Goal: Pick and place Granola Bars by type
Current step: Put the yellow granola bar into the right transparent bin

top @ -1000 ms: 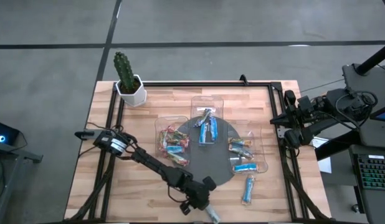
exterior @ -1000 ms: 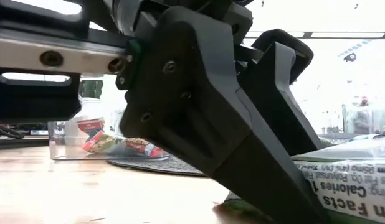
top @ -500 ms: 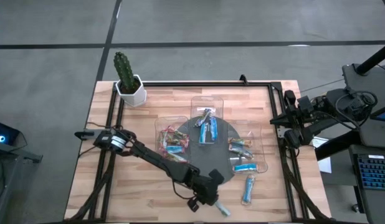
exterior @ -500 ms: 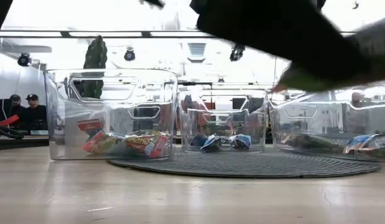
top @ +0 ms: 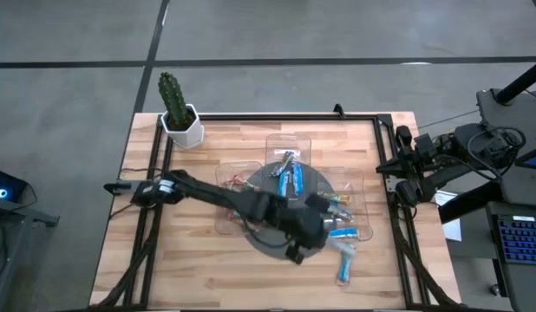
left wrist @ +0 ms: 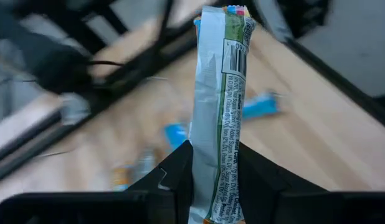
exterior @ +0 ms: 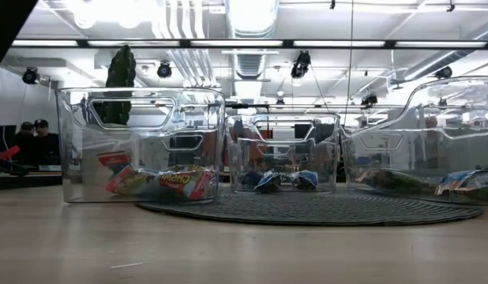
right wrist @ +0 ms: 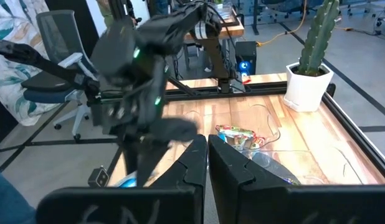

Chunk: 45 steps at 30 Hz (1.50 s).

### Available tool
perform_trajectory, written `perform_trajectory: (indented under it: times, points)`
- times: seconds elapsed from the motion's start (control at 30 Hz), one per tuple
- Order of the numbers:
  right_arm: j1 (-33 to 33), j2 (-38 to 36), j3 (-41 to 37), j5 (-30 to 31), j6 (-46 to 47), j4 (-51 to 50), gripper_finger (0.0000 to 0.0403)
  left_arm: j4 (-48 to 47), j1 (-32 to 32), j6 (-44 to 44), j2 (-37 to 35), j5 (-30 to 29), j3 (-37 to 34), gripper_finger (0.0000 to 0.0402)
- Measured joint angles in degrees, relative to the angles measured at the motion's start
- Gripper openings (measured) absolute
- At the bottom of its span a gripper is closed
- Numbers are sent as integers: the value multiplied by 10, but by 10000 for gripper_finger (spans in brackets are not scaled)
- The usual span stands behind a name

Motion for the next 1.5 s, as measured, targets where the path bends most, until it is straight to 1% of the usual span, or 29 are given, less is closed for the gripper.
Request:
perform_trajectory:
  times: [0.13, 0.23, 0.33, 0.43, 0.57, 0.67, 0.8, 0.93, 1.07, 1.2, 1.4, 1.5]
  points:
    - [0, 0, 0, 0, -1, 0, 8, -25, 32, -7, 0, -9, 57, 87]
    - [0, 0, 0, 0, -3, 0, 8, -25, 55, -36, -1, -9, 76, 87]
    - [0, -3, 1, -1, -16, 0, 8, -29, 71, -61, -1, -11, 82, 87]
    - [0, -13, 9, -6, -48, 1, 8, -29, 78, -65, -1, -12, 82, 87]
    - [0, -45, 19, -7, -65, -1, 8, -28, 81, -62, -1, -9, 82, 87]
    - [0, -77, 22, -14, -61, -13, 8, -24, 85, -60, -1, -9, 77, 87]
    - [0, -107, 21, -15, -58, -19, 8, -18, 98, -70, 0, -9, 59, 87]
    - [0, -120, 20, -15, -58, -30, 8, 13, 113, -92, 0, -8, 25, 87]
    - [0, -121, 20, -15, -58, -31, 8, 65, 129, -116, 0, -7, -19, 87]
    - [0, -119, 20, -15, -56, -31, 8, 125, 137, -129, 0, 7, -64, 87]
    - [0, -119, 20, -15, -37, -31, 8, 239, 141, -176, 1, 12, -123, 87]
    - [0, -119, 20, -15, -37, -31, 8, 257, 144, -188, 1, 12, -141, 87]
